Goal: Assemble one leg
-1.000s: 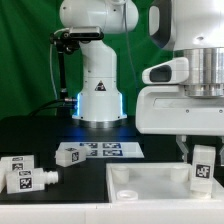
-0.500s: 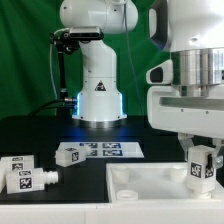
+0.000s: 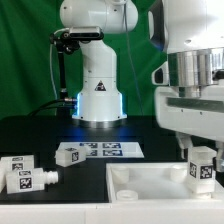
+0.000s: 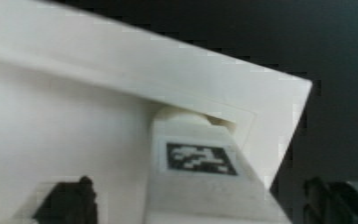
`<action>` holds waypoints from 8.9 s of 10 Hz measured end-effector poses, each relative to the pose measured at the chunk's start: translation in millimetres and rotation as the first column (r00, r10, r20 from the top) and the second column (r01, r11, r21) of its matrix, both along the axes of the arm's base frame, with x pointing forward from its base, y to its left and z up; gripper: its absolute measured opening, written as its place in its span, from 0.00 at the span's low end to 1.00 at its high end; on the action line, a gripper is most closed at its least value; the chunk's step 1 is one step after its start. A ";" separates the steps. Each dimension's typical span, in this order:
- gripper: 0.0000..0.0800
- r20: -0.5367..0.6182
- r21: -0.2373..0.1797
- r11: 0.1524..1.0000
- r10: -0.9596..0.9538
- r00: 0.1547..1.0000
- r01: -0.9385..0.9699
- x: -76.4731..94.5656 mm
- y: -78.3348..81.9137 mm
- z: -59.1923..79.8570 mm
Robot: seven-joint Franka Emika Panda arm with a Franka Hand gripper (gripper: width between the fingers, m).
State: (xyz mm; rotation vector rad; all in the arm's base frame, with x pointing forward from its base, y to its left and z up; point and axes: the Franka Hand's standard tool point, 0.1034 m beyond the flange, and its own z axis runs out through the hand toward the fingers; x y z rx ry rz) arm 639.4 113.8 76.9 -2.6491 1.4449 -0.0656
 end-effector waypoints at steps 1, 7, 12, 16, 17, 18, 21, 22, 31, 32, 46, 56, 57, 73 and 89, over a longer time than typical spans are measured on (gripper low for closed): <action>0.79 0.012 -0.016 0.987 0.158 0.987 -0.158 0.1 -1.5 -0.2; 0.81 0.007 -0.122 0.662 0.745 0.667 -0.739 -0.6 -2.7 -0.7; 0.59 0.008 -0.145 0.595 0.800 0.600 -0.791 2.1 -2.4 0.5; 0.36 0.019 -0.112 0.869 0.486 0.873 -0.482 1.5 -3.4 0.6; 0.36 0.013 -0.090 0.941 0.329 0.944 -0.327 1.4 -4.4 1.8; 0.36 0.003 -0.067 0.986 0.152 0.988 -0.152 1.6 -5.1 2.9; 0.36 -0.035 0.008 0.925 -0.380 0.924 0.381 -0.2 -6.3 -0.8; 0.36 -0.044 0.013 0.903 -0.428 0.903 0.429 -0.5 -6.5 -0.9; 0.81 0.013 -0.054 0.919 0.392 0.920 -0.391 -0.8 -5.1 -3.1; 0.81 0.011 -0.073 0.872 0.486 0.874 -0.484 -0.5 -5.4 -2.7; 0.36 -0.032 -0.048 0.994 -0.099 0.995 0.097 1.3 -3.9 0.6; 0.80 -0.017 -0.024 0.999 0.045 0.999 -0.046 0.8 -1.5 -5.7; 0.80 -0.015 -0.030 0.996 0.078 0.997 -0.079 1.1 -2.7 -5.6; 0.36 -0.035 -0.092 0.983 0.157 0.987 -0.159 1.8 -2.7 -6.4; 0.81 0.019 -0.069 0.957 0.283 0.959 -0.281 0.8 2.1 -9.8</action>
Offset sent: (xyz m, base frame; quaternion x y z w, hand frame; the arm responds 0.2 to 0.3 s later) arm 0.0000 0.0000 0.0000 0.0000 0.0000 -0.1938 0.9810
